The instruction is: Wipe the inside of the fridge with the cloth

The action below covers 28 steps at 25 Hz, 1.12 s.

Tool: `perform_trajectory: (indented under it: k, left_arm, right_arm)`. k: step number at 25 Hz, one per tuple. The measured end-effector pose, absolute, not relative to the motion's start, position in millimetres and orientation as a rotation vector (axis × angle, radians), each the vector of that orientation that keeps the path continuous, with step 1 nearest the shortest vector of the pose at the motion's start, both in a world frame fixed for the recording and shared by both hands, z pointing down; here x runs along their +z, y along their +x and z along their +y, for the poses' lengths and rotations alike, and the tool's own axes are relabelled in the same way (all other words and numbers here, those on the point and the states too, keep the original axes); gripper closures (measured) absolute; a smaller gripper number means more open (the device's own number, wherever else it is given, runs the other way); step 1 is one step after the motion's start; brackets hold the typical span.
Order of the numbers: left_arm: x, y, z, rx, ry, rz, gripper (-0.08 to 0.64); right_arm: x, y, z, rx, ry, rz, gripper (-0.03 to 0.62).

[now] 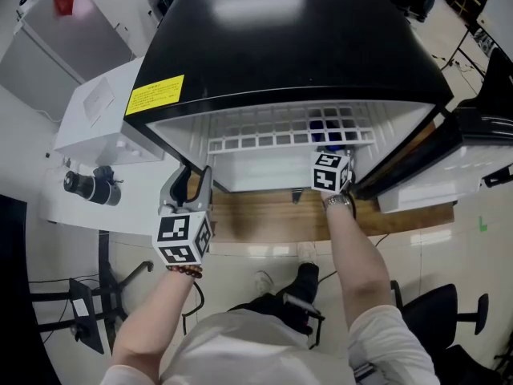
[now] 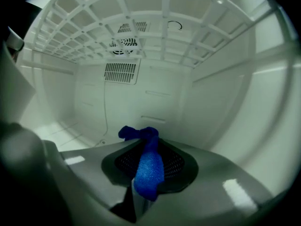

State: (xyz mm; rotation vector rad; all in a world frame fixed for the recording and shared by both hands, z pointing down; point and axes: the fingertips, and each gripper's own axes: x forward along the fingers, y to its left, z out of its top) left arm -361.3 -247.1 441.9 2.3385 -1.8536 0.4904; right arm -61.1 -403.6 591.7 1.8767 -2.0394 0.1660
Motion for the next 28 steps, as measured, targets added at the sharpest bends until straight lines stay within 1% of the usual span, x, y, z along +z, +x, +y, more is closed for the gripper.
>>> perform_trajectory:
  k: [4, 8, 16, 23, 28]
  left_arm:
    - [441.6, -360.7, -246.5, 0.492, 2.343, -1.849, 0.413]
    - [441.4, -360.6, -245.8, 0.486, 2.346, -1.846, 0.413]
    - [441.3, -360.1, -243.5, 0.474, 2.355, -1.827, 0.416]
    - [441.8, -359.8, -241.1, 0.475, 2.364, -1.809, 0.420]
    - [441.1, -359.8, -241.4, 0.471, 2.360, -1.806, 0.422]
  right_arm:
    - [587.7, -59.0, -401.1, 0.170, 1.893, -2.041, 0.514]
    - [565.2, -80.1, -392.9, 0.142, 1.903, -2.133, 0.514]
    - [530.8, -184.4, -355.8, 0.093, 1.751, -2.379, 0.514]
    - [549.4, -270.8, -325.4, 0.141, 1.562, -2.479, 0.514]
    - [569.8, -305.0, -313.1, 0.160, 1.465, -2.475, 0.514]
